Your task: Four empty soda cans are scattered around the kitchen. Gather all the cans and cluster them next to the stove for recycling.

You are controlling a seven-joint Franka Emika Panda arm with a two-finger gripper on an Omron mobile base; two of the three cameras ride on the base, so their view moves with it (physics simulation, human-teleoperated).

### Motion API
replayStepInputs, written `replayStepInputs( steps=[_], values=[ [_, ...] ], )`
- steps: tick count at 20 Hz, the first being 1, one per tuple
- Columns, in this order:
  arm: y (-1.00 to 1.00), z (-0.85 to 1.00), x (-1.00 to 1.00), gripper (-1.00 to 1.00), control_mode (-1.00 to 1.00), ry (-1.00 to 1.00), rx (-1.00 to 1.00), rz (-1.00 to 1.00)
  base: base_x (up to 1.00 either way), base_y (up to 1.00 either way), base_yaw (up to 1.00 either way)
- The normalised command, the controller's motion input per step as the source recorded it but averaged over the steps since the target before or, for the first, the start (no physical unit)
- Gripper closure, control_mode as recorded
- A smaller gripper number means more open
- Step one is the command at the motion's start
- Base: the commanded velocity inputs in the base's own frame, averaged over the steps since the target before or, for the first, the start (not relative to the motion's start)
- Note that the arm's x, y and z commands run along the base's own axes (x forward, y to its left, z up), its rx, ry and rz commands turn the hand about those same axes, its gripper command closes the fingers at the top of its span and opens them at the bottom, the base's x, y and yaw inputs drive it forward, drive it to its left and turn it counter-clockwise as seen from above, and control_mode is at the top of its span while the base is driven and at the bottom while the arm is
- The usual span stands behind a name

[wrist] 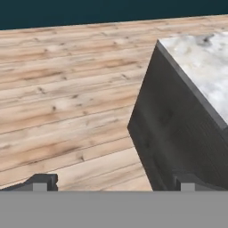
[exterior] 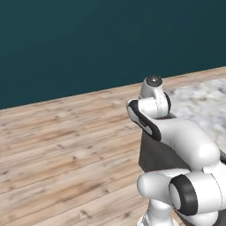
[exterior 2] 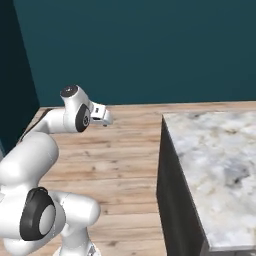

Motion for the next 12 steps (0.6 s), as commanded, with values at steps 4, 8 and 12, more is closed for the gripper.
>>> replayStepInputs(
  steps=[4,8,12],
  values=[
    [0.00,0.00,0.00,-1.00,1.00,0.00,0.00,0.00,0.51,0.46,-0.27],
    [0.00,0.00,0.00,-1.00,1.00,0.00,0.00,0.00,0.50,0.47,-0.26],
    [0.00,0.00,0.00,-1.00,1.00,0.00,0.00,0.00,0.49,0.50,-0.24]
  ],
)
